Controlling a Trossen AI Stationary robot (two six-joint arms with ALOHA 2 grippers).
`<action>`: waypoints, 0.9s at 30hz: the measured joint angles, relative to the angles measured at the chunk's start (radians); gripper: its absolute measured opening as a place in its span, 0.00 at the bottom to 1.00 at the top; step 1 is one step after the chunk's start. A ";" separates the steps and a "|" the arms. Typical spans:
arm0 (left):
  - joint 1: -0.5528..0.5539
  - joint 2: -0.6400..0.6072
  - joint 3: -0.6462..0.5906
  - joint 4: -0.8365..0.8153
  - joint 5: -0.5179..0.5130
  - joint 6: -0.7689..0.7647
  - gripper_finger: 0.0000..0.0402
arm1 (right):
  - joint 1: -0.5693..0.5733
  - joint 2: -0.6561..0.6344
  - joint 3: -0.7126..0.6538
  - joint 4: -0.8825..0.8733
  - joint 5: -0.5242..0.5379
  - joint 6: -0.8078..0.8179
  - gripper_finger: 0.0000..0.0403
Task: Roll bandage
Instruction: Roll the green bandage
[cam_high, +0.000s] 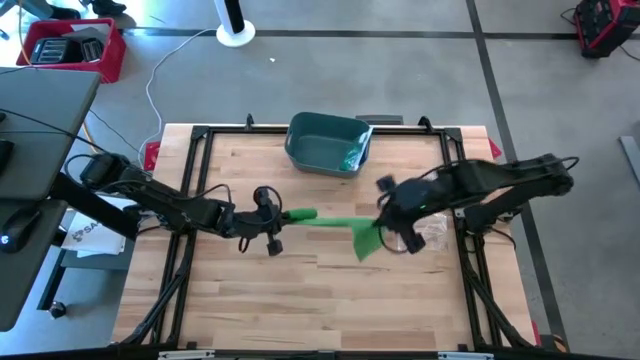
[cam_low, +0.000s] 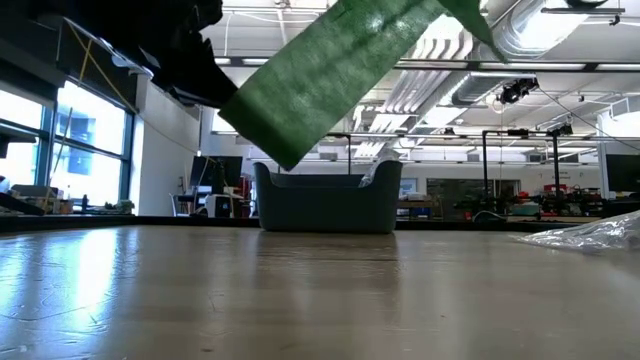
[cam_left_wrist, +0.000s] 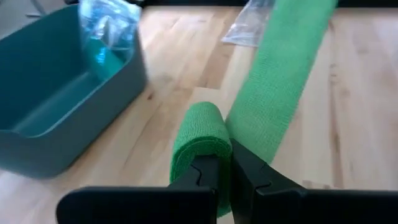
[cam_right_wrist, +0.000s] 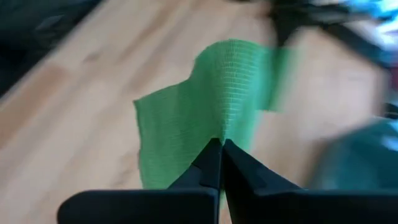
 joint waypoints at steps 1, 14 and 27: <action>0.000 0.005 0.000 0.007 0.016 -0.001 0.01 | -0.004 -0.022 0.000 0.009 0.041 0.005 0.00; -0.002 0.100 0.000 0.202 0.217 -0.001 0.01 | -0.245 -0.100 0.000 0.125 0.202 -0.088 0.00; -0.004 0.099 0.000 0.237 -0.034 0.009 0.01 | -0.288 -0.102 0.000 0.133 -0.382 -0.185 0.00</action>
